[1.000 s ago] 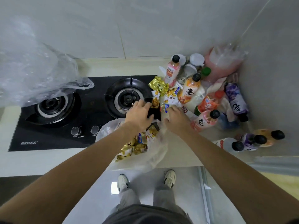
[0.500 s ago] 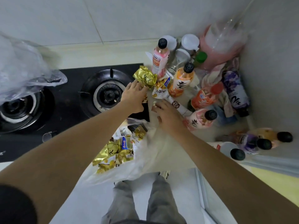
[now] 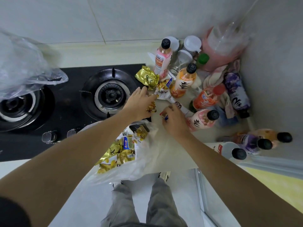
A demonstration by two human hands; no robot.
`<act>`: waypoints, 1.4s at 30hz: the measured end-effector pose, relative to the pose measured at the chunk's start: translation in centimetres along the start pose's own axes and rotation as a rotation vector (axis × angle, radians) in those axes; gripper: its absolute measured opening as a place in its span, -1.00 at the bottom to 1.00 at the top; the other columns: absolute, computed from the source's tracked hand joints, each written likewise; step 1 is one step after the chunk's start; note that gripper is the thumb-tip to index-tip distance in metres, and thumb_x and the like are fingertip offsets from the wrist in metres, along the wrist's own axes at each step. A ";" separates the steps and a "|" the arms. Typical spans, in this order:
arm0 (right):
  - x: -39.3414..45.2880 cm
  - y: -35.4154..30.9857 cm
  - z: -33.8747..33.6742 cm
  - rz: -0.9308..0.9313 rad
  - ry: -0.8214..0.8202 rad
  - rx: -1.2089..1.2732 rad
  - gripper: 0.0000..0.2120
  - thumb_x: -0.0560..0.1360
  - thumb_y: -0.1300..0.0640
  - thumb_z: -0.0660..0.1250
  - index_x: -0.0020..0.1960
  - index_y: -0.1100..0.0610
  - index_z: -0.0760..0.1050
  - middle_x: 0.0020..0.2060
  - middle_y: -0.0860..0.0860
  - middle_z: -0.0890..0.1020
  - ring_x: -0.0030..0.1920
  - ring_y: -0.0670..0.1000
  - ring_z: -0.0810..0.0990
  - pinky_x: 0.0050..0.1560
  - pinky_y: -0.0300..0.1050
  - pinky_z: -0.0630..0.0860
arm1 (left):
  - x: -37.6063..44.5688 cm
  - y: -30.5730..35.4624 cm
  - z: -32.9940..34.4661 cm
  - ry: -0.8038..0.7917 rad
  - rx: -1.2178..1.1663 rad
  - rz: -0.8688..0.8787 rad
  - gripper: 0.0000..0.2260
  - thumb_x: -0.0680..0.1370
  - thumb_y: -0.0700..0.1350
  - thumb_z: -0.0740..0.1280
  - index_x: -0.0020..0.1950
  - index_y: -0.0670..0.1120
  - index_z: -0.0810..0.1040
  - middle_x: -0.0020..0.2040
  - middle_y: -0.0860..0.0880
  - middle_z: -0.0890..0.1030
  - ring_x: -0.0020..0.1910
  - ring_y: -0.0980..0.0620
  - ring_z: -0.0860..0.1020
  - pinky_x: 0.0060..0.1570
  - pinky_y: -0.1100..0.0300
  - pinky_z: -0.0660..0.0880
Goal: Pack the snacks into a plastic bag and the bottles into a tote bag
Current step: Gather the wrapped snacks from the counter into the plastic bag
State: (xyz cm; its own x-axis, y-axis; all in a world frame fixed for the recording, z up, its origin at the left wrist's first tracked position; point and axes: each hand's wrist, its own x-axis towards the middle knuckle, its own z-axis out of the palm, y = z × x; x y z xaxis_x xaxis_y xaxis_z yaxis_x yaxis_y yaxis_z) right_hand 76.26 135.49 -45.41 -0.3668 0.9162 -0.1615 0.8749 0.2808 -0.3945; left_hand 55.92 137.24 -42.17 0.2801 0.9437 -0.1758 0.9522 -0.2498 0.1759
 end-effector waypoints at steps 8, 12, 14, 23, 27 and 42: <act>-3.4 -3.4 -3.4 -0.040 0.155 0.180 -0.74 0.46 0.11 0.43 0.14 0.06 0.57 0.11 -0.04 0.51 0.12 0.02 0.55 -0.01 0.08 0.60 | -6.7 1.1 -5.1 0.177 -0.467 -0.084 -0.44 0.35 0.08 0.54 0.31 0.07 0.47 0.13 -0.03 0.34 0.11 -0.02 0.39 0.06 0.05 0.53; -5.1 -8.0 -5.3 -0.176 0.247 0.210 -0.72 0.47 0.12 0.45 0.17 0.11 0.60 0.11 -0.01 0.55 0.10 -0.03 0.53 0.01 -0.18 0.45 | -12.8 -0.2 -7.0 0.206 -0.498 -0.146 -0.41 0.32 0.20 0.50 0.27 0.02 0.50 0.11 -0.07 0.36 0.12 -0.06 0.40 0.15 0.06 0.50; -6.1 -10.4 -5.5 -0.286 0.195 0.224 -0.72 0.46 0.17 0.49 0.16 0.12 0.61 0.10 -0.03 0.55 0.09 -0.08 0.52 0.03 -0.20 0.48 | -16.1 -1.0 -7.0 0.174 -0.491 -0.204 -0.44 0.32 0.10 0.54 0.27 0.00 0.51 0.12 -0.09 0.37 0.15 -0.07 0.40 0.19 0.02 0.50; -9.6 -14.3 -3.3 -0.359 -0.223 -0.001 -0.78 0.44 0.13 0.51 0.06 0.03 0.61 0.08 -0.02 0.52 0.11 0.09 0.54 0.02 -0.05 0.48 | -23.2 -0.4 -4.2 -0.036 -0.343 -0.252 -0.45 0.34 0.10 0.53 0.31 0.14 0.50 0.24 -0.02 0.36 0.26 -0.09 0.43 0.19 -0.05 0.49; -9.7 -14.0 -3.4 -0.334 -0.234 -0.029 -0.80 0.47 -0.03 0.49 0.03 -0.01 0.56 0.03 -0.06 0.47 0.10 0.07 0.53 0.02 -0.01 0.50 | -23.3 0.3 -3.4 -0.073 -0.310 -0.195 -0.40 0.37 0.26 0.50 0.36 0.16 0.48 0.43 -0.02 0.33 0.42 -0.09 0.34 0.28 -0.07 0.47; -6.8 -10.6 -6.3 -0.017 0.008 -0.236 -0.57 0.58 -0.01 0.27 0.39 0.16 0.43 0.41 0.12 0.44 0.44 0.17 0.37 0.39 0.09 0.40 | -16.9 -0.2 -5.5 0.039 -0.181 -0.153 -0.52 0.60 0.16 0.25 0.49 0.02 0.34 0.32 -0.04 0.39 0.34 -0.10 0.39 0.18 -0.07 0.53</act>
State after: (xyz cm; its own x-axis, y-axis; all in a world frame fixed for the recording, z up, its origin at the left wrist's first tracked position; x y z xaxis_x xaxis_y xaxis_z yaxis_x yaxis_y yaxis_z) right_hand 71.45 128.11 -34.43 -0.3807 0.9126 -0.1492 0.9186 0.3547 -0.1743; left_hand 50.29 122.52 -33.86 0.1261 0.9762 -0.1764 0.9447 -0.0639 0.3218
